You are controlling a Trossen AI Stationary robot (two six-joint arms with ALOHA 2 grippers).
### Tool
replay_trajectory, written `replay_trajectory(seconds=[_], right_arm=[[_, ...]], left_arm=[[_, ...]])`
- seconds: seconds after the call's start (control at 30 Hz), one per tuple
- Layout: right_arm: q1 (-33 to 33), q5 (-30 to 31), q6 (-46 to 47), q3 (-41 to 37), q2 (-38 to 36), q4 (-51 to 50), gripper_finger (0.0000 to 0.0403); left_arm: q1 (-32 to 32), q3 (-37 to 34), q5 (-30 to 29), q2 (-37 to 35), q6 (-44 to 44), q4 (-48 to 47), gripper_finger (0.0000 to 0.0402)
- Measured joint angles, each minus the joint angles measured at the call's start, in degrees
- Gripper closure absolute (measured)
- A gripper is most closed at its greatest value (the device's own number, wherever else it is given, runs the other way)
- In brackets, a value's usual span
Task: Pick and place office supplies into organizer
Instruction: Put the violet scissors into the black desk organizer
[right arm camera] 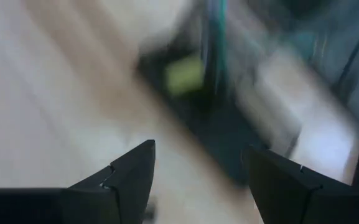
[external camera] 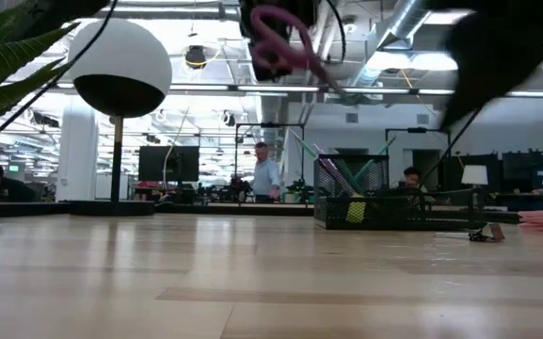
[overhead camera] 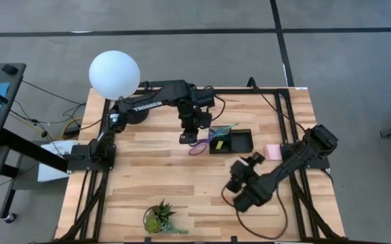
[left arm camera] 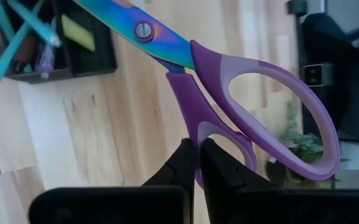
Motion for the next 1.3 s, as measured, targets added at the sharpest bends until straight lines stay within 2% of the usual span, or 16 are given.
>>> replay_trajectory(seconds=[0.2, 0.3, 0.4, 0.57, 0.67, 0.73, 0.83, 0.9, 1.03, 1.3], right_arm=[[1.4, 33.8, -24.6, 0.0, 0.0, 12.4, 0.0193], [2.2, 44.7, -33.9, 0.0, 0.0, 17.7, 0.0213], [1.3, 45.2, -41.6, 0.0, 0.0, 21.5, 0.0231], [-1.7, 45.2, -46.4, 0.7, 0.0, 27.3, 0.025], [-2.2, 45.0, -55.5, 1.7, 0.0, 32.1, 0.0253], [-2.1, 42.9, -60.8, 2.9, 0.0, 35.4, 0.0252], [-2.4, 34.4, -66.3, 3.9, 0.0, 39.4, 0.0249], [-3.0, 30.7, -70.1, 3.9, 0.0, 42.4, 0.0247], [-4.5, 30.3, -76.4, 3.9, 0.0, 45.8, 0.0242], [-8.1, 29.9, -83.0, 3.9, 0.0, 51.7, 0.023]], left_arm=[[-1.8, -0.1, -1.5, -1.7, 1.8, 0.0, 0.0401], [-2.8, -0.2, -1.5, -1.6, 4.5, 0.0, 0.0401], [-3.8, -0.2, -1.7, -1.6, 6.3, 0.6, 0.0401], [-4.9, -0.1, -1.7, -1.6, 9.9, 2.6, 0.0401], [-4.9, -0.1, -2.0, -1.6, 10.2, 2.1, 0.0401], [-4.9, -0.2, -2.4, -1.6, 10.2, 2.7, 0.0401], [-4.7, -0.2, -2.3, -1.6, 10.2, 3.9, 0.0401], [-4.7, -0.1, -1.6, -1.6, 10.2, 3.9, 0.0401], [-5.3, -0.1, -1.4, -1.6, 10.2, 3.9, 0.0401], [-6.0, -0.1, -1.1, -1.6, 10.2, 3.9, 0.0401]])
